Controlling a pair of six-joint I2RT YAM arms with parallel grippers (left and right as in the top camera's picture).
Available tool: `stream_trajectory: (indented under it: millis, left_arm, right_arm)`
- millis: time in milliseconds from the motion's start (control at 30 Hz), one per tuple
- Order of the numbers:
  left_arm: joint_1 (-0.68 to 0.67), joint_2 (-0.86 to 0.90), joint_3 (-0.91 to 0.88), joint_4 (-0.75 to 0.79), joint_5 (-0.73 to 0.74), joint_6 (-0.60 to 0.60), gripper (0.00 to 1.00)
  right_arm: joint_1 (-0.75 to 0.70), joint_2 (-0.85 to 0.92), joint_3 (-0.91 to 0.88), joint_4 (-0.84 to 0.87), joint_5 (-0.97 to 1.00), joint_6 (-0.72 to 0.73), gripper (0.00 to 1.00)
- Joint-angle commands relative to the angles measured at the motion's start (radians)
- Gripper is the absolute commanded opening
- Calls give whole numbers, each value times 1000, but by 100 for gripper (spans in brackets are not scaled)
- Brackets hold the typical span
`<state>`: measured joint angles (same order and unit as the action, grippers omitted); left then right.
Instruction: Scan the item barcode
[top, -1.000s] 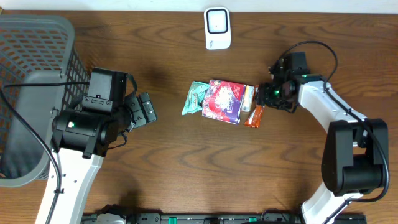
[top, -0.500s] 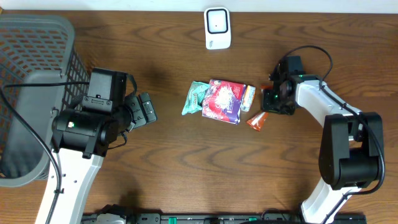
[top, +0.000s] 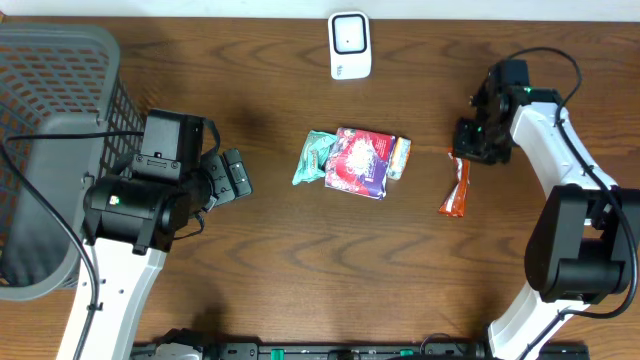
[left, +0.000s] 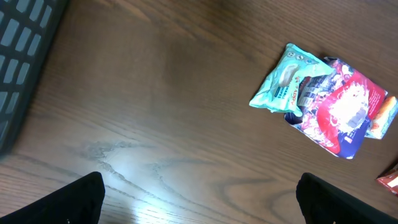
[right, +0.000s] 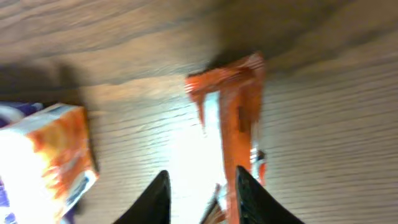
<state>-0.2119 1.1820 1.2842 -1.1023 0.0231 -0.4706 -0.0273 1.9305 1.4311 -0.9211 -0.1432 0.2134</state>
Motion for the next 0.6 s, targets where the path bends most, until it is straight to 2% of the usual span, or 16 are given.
stream_trajectory:
  millis: [0, 200, 333, 467, 567]
  left_arm:
    - [4, 2, -5, -5, -9, 6, 98]
    - [4, 2, -5, -5, -9, 6, 98]
    - [4, 2, -5, -5, -10, 6, 97]
    - [4, 2, -5, -5, -9, 6, 98]
    - [4, 2, -5, -5, -10, 6, 98]
  right_arm:
    - [11, -10, -4, -18, -13, -13, 54]
    - [10, -10, -6, -123, 111, -4, 55]
    - [14, -10, -41, -152, 87, 3, 47]
    - [34, -10, -123, -89, 84, 3, 40]
    - [57, -10, -191, -18, 85, 22, 30]
